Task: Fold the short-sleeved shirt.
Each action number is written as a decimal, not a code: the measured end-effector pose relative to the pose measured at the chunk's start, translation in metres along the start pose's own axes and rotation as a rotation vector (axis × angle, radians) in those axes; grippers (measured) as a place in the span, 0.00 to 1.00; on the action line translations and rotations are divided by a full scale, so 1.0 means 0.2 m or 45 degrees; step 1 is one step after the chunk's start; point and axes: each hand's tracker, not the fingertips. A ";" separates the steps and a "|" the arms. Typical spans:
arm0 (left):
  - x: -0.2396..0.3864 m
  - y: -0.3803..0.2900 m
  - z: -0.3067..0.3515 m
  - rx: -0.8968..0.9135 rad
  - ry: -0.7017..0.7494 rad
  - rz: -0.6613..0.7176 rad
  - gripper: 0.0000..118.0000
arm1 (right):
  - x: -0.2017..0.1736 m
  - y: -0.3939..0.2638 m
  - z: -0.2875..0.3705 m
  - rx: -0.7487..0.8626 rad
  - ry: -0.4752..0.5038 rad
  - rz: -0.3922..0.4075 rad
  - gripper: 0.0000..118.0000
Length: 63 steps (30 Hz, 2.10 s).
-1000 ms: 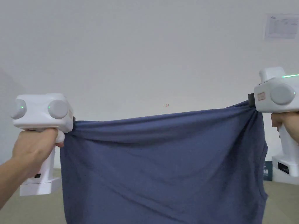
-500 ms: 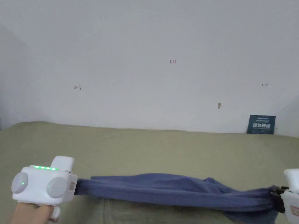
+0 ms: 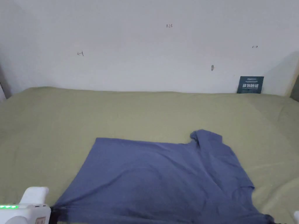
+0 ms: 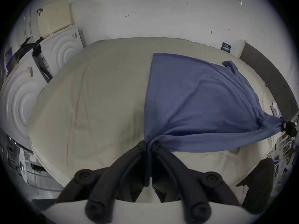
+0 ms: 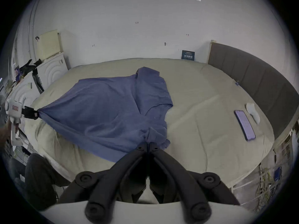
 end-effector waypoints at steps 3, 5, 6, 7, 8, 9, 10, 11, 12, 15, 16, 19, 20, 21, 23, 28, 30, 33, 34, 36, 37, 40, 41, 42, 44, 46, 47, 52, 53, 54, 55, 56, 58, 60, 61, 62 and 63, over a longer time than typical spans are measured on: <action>0.04 -0.10 0.05 -0.012 -0.016 0.021 0.06 | 0.00 -0.04 -0.02 -0.016 0.000 -0.009 0.00; 0.00 -0.15 0.04 -0.031 -0.012 0.016 0.06 | 0.00 -0.04 -0.02 -0.021 0.005 -0.026 0.00; -0.03 -0.18 0.06 -0.038 -0.015 0.021 0.06 | 0.00 -0.05 -0.03 -0.021 0.003 -0.032 0.00; 0.00 -0.11 -0.02 -0.042 -0.018 0.033 0.06 | 0.00 -0.05 -0.04 -0.028 0.004 -0.033 0.00; 0.01 -0.11 -0.02 -0.040 -0.016 0.047 0.06 | 0.01 -0.05 -0.06 -0.034 -0.004 -0.028 0.00; 0.02 -0.12 -0.03 -0.041 -0.022 0.059 0.06 | 0.01 -0.06 -0.07 -0.039 -0.009 -0.029 0.00; 0.03 -0.13 -0.03 -0.038 -0.026 0.070 0.10 | 0.02 -0.07 -0.08 -0.047 -0.003 -0.039 0.01; -0.01 -0.13 -0.03 -0.031 -0.035 0.080 0.29 | 0.03 -0.08 -0.08 -0.058 0.021 -0.061 0.18; -0.01 -0.15 -0.03 -0.016 -0.021 0.085 0.58 | 0.04 -0.09 -0.08 -0.053 0.022 -0.074 0.53; -0.04 -0.19 0.01 0.039 0.019 0.112 0.97 | 0.07 -0.19 -0.02 -0.068 0.035 -0.094 0.90; -0.05 -0.20 0.04 0.046 0.018 0.122 0.97 | 0.05 -0.13 -0.03 -0.064 0.026 -0.089 0.91; -0.07 -0.22 0.16 0.090 0.045 0.175 0.92 | 0.05 -0.15 0.02 -0.048 -0.004 -0.067 0.89; -0.07 -0.23 0.20 0.116 0.048 0.189 0.80 | 0.01 -0.10 0.03 -0.040 -0.026 -0.051 0.71; -0.08 -0.25 0.23 0.120 0.046 0.186 0.58 | 0.00 -0.09 0.05 -0.019 -0.043 -0.041 0.45; -0.08 -0.28 0.28 0.132 0.048 0.180 0.00 | -0.01 -0.09 0.07 0.000 -0.079 -0.028 0.00; -0.11 -0.35 0.29 0.078 0.029 0.213 0.00 | -0.02 -0.08 0.10 -0.008 -0.076 -0.066 0.00; -0.11 -0.35 0.28 0.051 0.021 0.188 0.00 | -0.04 -0.09 0.11 -0.017 -0.089 -0.055 0.00; -0.11 -0.32 0.18 0.012 -0.031 0.172 0.32 | 0.04 -0.12 0.03 -0.060 -0.051 -0.103 0.00; -0.09 -0.30 0.14 -0.021 -0.036 0.167 0.65 | 0.05 -0.12 0.02 -0.063 -0.052 -0.114 0.00; -0.09 -0.27 0.05 -0.015 0.015 0.132 0.94 | 0.04 -0.13 0.01 -0.064 -0.052 -0.110 0.00; -0.08 -0.25 0.02 -0.021 0.033 0.114 0.94 | 0.04 -0.13 0.00 -0.071 -0.052 -0.109 0.00; -0.09 -0.22 -0.10 -0.048 0.050 0.113 0.93 | 0.01 -0.13 -0.01 -0.080 -0.075 -0.078 0.00; -0.09 -0.21 -0.12 -0.053 0.050 0.118 0.93 | 0.01 -0.13 -0.01 -0.083 -0.073 -0.078 0.00; -0.08 -0.20 -0.14 -0.056 0.044 0.122 0.91 | 0.01 -0.13 -0.02 -0.084 -0.075 -0.079 0.00; -0.09 -0.20 -0.14 -0.091 0.021 0.115 0.61 | 0.04 -0.13 -0.05 -0.097 -0.074 -0.089 0.00; -0.08 -0.21 -0.16 -0.102 0.025 0.119 0.07 | 0.05 -0.13 -0.07 -0.106 -0.080 -0.088 0.00; -0.08 -0.23 -0.15 -0.082 0.040 0.108 0.07 | 0.06 -0.13 -0.07 -0.106 -0.076 -0.085 0.00; -0.10 -0.24 -0.11 -0.082 -0.003 0.148 0.07 | 0.05 -0.13 -0.07 -0.108 -0.060 -0.062 0.01; -0.09 -0.24 -0.11 -0.078 -0.003 0.143 0.07 | 0.05 -0.13 -0.07 -0.109 -0.052 -0.063 0.28; -0.09 -0.24 -0.10 -0.077 -0.003 0.134 0.07 | 0.06 -0.13 -0.07 -0.121 -0.010 -0.071 0.66; -0.09 -0.24 -0.10 -0.075 -0.007 0.125 0.07 | 0.06 -0.12 -0.09 -0.140 0.005 -0.079 0.97; -0.08 -0.23 -0.10 -0.073 -0.009 0.116 0.07 | 0.06 -0.13 -0.11 -0.199 0.008 -0.078 0.94; -0.08 -0.23 -0.10 -0.069 0.007 0.095 0.07 | 0.04 -0.15 -0.13 -0.194 0.045 -0.039 0.85; -0.04 -0.24 -0.04 -0.065 0.008 0.090 0.07 | 0.02 -0.16 -0.16 -0.226 0.002 -0.024 0.85; -0.04 -0.24 -0.04 -0.067 0.007 0.092 0.07 | 0.02 -0.17 -0.18 -0.240 0.007 -0.024 0.85; -0.05 -0.24 -0.04 -0.067 0.006 0.092 0.07 | 0.03 -0.19 -0.21 -0.266 0.004 -0.021 0.85; -0.04 -0.24 -0.03 -0.068 0.012 0.088 0.07 | 0.03 -0.21 -0.23 -0.294 0.002 -0.016 0.82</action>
